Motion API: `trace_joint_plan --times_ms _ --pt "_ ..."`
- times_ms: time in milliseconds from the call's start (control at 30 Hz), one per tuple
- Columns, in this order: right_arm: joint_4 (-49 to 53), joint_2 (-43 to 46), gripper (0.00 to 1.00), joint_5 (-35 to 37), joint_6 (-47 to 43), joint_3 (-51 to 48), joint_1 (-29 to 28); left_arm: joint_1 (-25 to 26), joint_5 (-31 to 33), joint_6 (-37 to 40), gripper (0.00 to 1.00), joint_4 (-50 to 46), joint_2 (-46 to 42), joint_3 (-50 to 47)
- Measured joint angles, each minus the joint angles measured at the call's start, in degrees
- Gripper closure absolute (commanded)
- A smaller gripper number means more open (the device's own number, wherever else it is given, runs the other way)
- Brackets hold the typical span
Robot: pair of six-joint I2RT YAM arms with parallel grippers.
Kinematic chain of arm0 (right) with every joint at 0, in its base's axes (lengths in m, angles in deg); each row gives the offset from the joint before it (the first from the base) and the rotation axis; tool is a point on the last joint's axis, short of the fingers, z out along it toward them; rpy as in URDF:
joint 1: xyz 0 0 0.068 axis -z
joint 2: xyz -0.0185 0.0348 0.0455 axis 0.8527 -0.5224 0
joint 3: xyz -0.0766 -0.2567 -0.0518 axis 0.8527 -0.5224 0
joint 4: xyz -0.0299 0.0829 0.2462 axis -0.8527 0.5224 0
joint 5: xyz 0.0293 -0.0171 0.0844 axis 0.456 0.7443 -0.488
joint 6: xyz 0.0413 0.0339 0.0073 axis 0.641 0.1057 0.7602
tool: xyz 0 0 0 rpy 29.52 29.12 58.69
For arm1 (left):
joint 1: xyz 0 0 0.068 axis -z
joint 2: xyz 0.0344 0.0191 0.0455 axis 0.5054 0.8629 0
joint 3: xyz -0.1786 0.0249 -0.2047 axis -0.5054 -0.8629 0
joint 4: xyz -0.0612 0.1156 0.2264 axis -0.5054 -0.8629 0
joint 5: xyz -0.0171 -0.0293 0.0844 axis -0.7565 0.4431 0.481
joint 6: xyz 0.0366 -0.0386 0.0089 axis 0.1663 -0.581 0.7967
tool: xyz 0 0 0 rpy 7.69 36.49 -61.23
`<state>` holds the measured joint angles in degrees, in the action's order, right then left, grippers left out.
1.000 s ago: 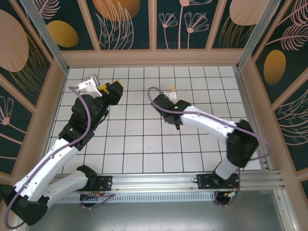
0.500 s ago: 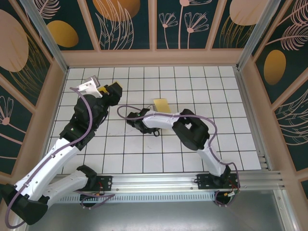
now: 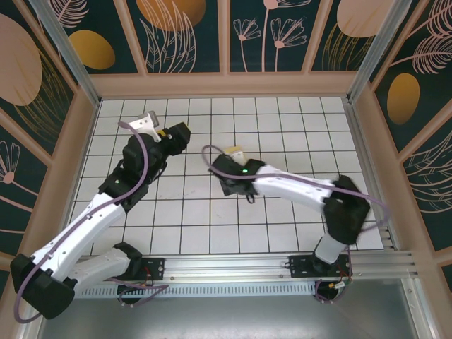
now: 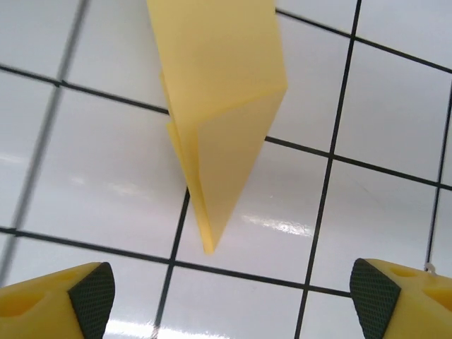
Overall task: Fold a paper plane with a square sheet of paper (fold left side to right side)
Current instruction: Turn over the paper at the center of the table, then pick up the paper from the center of the table.
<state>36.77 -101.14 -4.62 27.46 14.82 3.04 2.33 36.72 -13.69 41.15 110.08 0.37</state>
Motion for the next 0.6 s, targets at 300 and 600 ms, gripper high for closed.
trace_joint_plan --times_ms 300,600 --pt "-22.93 26.64 0.05 -31.08 -3.96 -25.81 28.26 0.00 -15.76 -5.35 0.31 9.29 19.96 -2.43" --pt "-39.34 27.41 0.05 -55.98 -3.02 -37.79 43.36 0.00 -26.47 -8.79 0.36 21.18 42.88 -1.84"
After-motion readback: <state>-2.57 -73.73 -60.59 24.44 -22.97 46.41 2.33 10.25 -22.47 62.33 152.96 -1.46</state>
